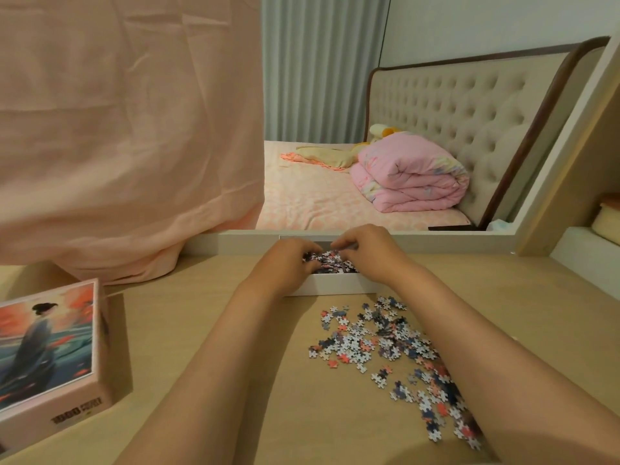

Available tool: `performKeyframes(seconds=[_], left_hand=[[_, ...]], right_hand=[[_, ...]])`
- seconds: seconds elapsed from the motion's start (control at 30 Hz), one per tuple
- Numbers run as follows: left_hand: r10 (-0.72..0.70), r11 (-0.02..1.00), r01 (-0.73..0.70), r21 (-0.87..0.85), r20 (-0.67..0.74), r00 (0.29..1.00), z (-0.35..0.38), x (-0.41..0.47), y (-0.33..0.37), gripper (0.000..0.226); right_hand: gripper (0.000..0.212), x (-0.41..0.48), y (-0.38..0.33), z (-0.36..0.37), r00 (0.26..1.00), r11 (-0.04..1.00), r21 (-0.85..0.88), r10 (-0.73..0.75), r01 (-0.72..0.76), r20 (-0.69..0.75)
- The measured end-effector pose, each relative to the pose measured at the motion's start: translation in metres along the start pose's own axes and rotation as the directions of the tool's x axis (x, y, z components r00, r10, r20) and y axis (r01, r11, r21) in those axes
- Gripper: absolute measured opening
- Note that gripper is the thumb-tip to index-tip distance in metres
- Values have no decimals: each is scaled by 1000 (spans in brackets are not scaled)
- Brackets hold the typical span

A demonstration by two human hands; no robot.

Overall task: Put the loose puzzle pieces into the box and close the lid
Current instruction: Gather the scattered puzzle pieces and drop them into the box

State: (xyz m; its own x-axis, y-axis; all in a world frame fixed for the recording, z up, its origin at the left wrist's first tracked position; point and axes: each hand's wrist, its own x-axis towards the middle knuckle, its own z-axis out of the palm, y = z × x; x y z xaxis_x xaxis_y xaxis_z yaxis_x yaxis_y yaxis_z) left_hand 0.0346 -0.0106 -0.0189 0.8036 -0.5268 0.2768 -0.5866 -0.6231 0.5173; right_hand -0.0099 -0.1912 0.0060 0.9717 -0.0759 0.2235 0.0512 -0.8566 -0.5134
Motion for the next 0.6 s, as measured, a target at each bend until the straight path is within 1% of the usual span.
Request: performKeyframes(seconds=[0.07, 0.13, 0.2, 0.23, 0.3, 0.37, 0.43, 0.53, 0.6], left_hand=[[-8, 997, 5, 82, 39, 999, -1, 0, 2, 36], [-15, 977, -5, 212, 92, 996, -4, 0, 7, 49], [-34, 978, 7, 208, 124, 992, -9, -2, 16, 60], [-22, 980, -2, 199, 115, 993, -10, -3, 21, 61], [64, 978, -77, 195, 73, 995, -7, -6, 35, 52], [162, 980, -163, 118, 17, 987, 0, -11, 51, 30], [188, 980, -187, 67, -18, 982, 11, -15, 64, 17], [198, 979, -196, 55, -35, 979, 26, -20, 80, 13], [188, 982, -188, 11, 2, 982, 34, -24, 87, 12]], right_hand=[[25, -6, 2, -5, 999, 1000, -10, -21, 22, 47], [26, -15, 3, -17, 999, 999, 39, -34, 34, 1], [26, -28, 7, -28, 997, 998, 53, -15, 19, -70], [26, -34, 10, -33, 998, 999, 34, 8, -6, -66], [30, -49, 23, -36, 996, 996, -38, 83, -81, 29], [33, -64, 34, -33, 977, 983, -94, 172, -160, 129], [37, -80, 41, -29, 962, 974, -110, 216, -200, 167], [46, -92, 48, -22, 960, 975, -187, 161, -119, 228], [48, -97, 50, -22, 956, 980, -176, 139, -94, 260]])
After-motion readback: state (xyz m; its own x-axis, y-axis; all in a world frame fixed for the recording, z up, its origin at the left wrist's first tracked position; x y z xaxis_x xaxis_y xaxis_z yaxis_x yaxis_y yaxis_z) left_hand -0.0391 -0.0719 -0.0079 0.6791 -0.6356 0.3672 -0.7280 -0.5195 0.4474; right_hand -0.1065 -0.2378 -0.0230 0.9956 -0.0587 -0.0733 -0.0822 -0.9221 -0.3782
